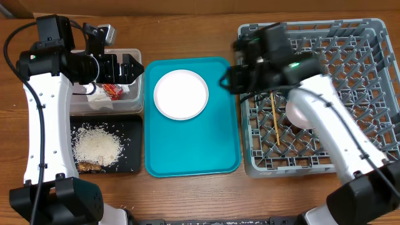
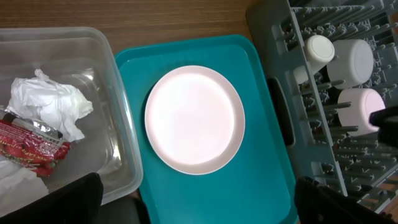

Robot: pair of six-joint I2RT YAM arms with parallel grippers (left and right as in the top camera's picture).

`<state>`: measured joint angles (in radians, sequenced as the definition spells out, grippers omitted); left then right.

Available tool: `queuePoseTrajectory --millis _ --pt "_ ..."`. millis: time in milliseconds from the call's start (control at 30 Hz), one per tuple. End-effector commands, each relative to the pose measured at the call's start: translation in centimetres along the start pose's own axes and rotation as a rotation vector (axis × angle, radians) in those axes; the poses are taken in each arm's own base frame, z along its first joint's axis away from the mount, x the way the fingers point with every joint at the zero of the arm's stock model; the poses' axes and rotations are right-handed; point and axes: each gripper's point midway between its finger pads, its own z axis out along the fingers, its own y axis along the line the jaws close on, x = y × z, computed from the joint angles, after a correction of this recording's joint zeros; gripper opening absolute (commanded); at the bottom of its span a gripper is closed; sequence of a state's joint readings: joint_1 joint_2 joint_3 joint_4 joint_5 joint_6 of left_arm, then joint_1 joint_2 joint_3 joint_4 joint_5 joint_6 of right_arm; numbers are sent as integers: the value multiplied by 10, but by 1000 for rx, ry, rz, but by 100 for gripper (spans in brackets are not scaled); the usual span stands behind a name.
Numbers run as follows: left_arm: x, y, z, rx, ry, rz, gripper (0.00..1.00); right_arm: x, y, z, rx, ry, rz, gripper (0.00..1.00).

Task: Sort waste into correct bins and load items into the dishwasher
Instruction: 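Move the right gripper back over the pink plate on the tray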

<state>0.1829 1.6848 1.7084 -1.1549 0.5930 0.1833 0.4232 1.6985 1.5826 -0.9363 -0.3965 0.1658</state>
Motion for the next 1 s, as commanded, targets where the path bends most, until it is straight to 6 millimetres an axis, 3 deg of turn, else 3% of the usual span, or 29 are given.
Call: queuePoseTrajectory --millis 0,133,300,367,400,467,600,667,833,867,967 --pt "-8 -6 -7 -3 -25 17 100 -6 18 28 73 -39 -5 42" --pt "-8 -6 -7 -3 -25 17 100 0 43 69 66 -39 -87 51" --pt "-8 -6 -7 -3 -25 17 100 -3 32 104 170 -69 -121 68" --pt "-8 -6 -7 -3 -25 17 100 -7 25 115 195 -85 -121 82" --pt "-8 -6 -7 -3 -25 17 100 -9 21 119 198 -88 -118 97" --pt "-8 -6 -7 -3 -25 17 100 -8 18 125 188 -79 -112 100" --pt "-8 -6 -7 -3 -25 17 100 -1 31 137 90 -40 -111 100" --pt "-8 -6 -7 -3 -25 17 100 3 35 143 68 -27 -114 92" --pt "-8 -6 -7 -3 -25 17 100 16 38 167 64 8 -130 55" --pt "-8 -6 -7 -3 -25 17 100 19 38 174 62 14 -134 43" --pt "-8 -6 -7 -3 -25 17 100 25 38 190 59 24 -143 32"
